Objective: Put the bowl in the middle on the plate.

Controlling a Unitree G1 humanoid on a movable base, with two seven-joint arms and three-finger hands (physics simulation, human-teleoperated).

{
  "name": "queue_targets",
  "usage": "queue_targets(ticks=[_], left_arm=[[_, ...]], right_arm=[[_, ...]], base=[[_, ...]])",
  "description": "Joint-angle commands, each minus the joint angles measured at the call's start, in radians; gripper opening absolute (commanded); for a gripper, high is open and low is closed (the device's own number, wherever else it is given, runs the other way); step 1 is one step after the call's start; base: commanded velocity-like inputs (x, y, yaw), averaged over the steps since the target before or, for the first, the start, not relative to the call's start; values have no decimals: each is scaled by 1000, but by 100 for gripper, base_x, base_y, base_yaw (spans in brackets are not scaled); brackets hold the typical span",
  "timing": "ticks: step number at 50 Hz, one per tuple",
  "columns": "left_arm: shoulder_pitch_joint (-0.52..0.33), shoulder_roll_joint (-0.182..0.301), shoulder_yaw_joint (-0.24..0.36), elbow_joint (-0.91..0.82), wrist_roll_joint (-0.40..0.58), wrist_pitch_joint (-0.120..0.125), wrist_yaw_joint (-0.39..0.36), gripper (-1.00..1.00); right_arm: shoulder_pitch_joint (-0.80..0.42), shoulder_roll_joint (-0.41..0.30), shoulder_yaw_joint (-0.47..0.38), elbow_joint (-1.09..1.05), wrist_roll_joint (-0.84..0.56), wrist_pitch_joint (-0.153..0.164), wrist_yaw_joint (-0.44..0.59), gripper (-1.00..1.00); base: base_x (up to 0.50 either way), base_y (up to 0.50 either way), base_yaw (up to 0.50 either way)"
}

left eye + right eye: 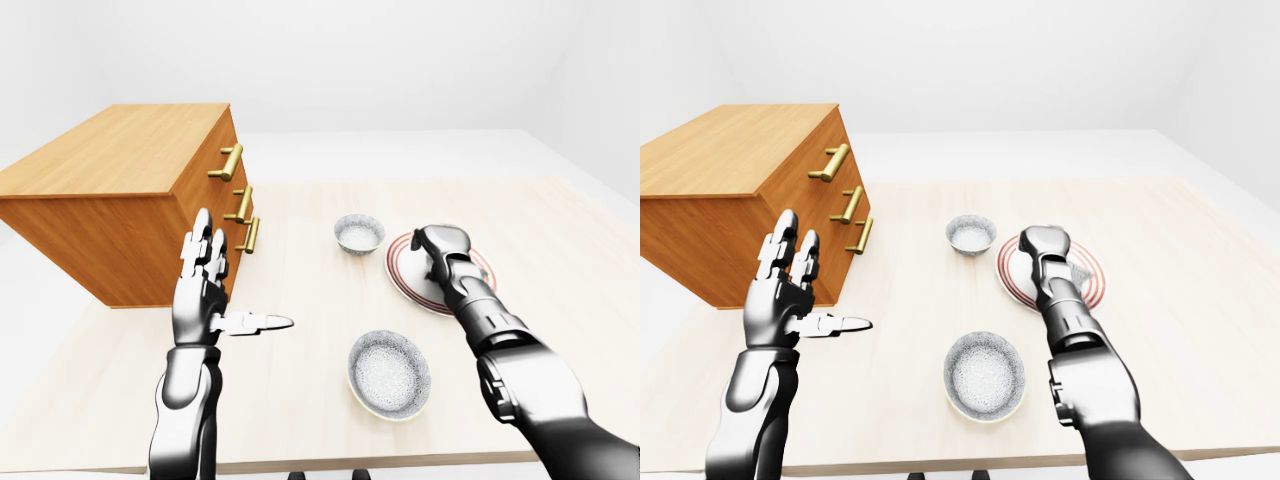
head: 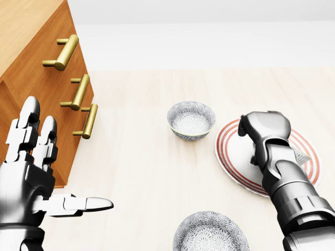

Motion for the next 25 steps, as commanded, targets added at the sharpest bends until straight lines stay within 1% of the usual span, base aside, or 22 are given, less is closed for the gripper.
queue_targets(ticks=[1,16,25], left_arm=[[-7,4,14,33,-14,0,-7,100],[-8,6,17,38,-15,0,-6,100],[-19,6,14,49,-12,0,-1,100]], right_arm=[[-20,19,31,39,-111,0,-6,100],[-21,10,22,-3,-98,0,20,100],[-11,-26,6,-123,-122,0,99,100]], base=[[0,0,0],[0,0,0],[0,0,0]])
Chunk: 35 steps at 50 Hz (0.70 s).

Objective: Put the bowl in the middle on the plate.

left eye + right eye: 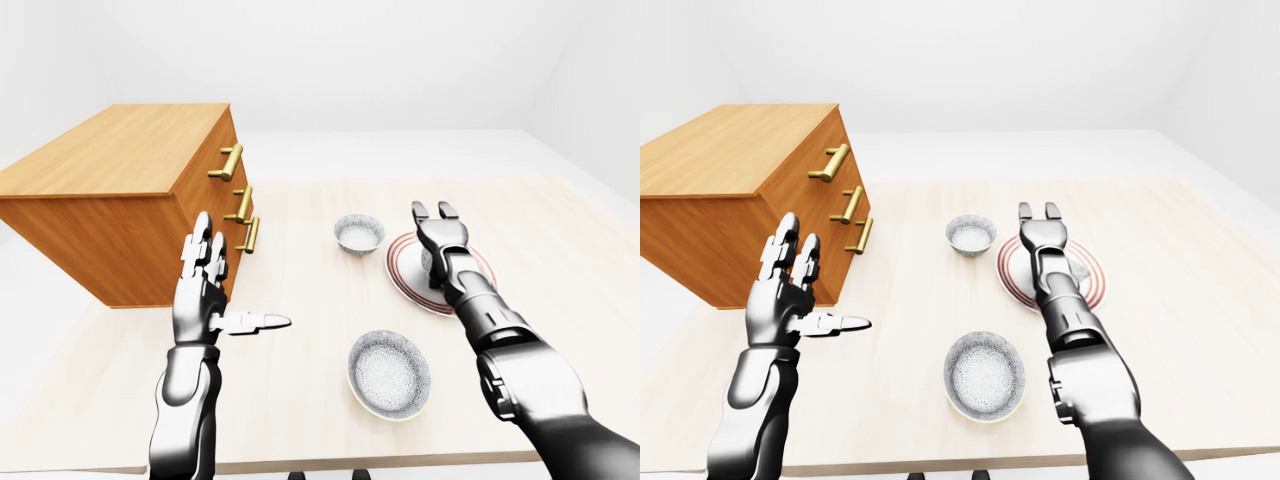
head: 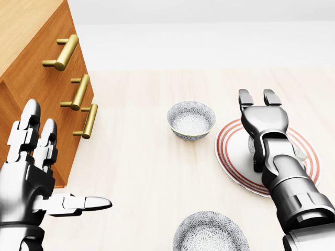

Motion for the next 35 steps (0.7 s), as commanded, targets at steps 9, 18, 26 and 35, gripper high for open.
queue_targets(ticks=[9,18,26,35], left_arm=[[-25,5,-1,13,3,0,8,100],[-33,6,-4,-4,9,0,12,100],[-40,6,-8,-18,12,0,15,100],[-39,8,-4,-41,15,0,17,100]], right_arm=[[139,-62,-77,-632,-169,0,477,100],[183,-71,-188,-1037,-304,0,817,100],[176,-92,-249,-1224,-265,0,817,100],[231,-56,-261,-1350,-85,0,817,100]], base=[[0,0,0],[0,0,0],[0,0,0],[0,0,0]])
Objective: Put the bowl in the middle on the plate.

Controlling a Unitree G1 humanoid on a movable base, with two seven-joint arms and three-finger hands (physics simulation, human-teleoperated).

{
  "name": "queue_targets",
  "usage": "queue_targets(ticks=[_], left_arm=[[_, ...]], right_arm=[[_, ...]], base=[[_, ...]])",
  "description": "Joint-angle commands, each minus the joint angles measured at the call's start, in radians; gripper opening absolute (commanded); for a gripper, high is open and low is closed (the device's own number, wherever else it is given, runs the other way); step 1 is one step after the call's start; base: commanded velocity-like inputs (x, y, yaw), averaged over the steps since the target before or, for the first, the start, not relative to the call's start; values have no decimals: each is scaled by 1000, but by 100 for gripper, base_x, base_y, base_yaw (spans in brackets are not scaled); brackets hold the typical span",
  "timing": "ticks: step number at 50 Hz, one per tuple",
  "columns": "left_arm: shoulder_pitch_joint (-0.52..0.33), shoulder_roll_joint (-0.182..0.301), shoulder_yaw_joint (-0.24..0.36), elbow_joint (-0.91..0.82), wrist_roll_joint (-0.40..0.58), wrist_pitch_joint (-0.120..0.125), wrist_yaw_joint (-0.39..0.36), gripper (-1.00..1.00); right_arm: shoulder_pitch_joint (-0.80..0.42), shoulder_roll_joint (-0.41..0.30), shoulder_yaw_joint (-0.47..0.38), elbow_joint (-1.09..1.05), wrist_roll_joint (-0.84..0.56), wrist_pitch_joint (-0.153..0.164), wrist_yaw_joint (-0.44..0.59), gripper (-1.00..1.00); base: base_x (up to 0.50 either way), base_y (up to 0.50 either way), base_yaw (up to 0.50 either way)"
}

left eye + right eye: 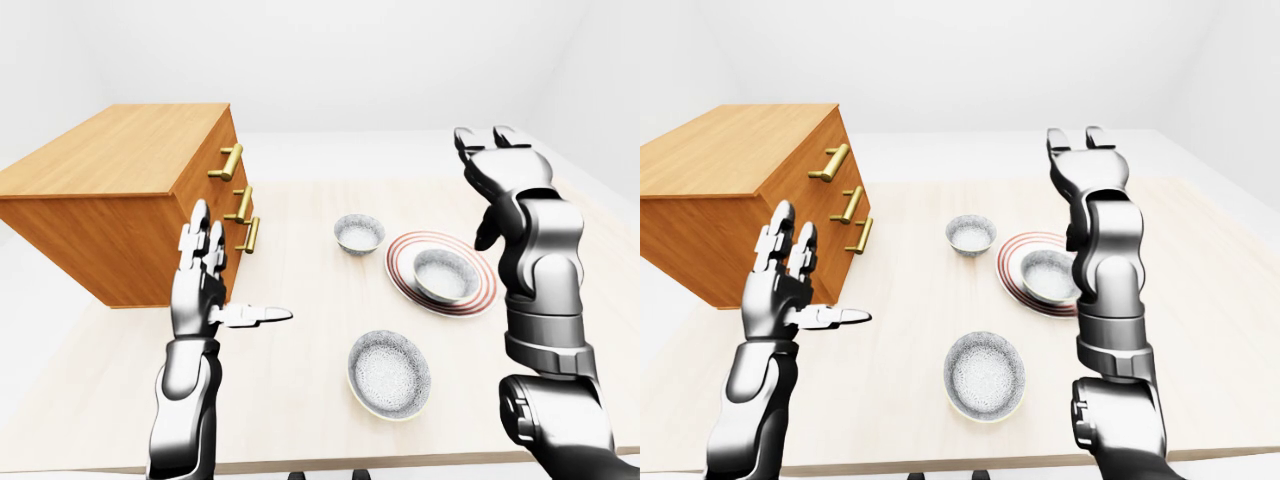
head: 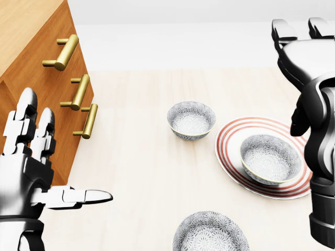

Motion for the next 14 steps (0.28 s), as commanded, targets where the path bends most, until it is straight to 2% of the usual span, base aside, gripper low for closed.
queue_targets(ticks=[1,14], left_arm=[[-1,3,5,-28,3,0,2,100],[-3,2,6,-60,11,0,6,100]], right_arm=[[62,14,-44,-230,124,0,0,100],[152,19,-57,-372,253,0,0,100]], base=[[0,0,0],[0,0,0]])
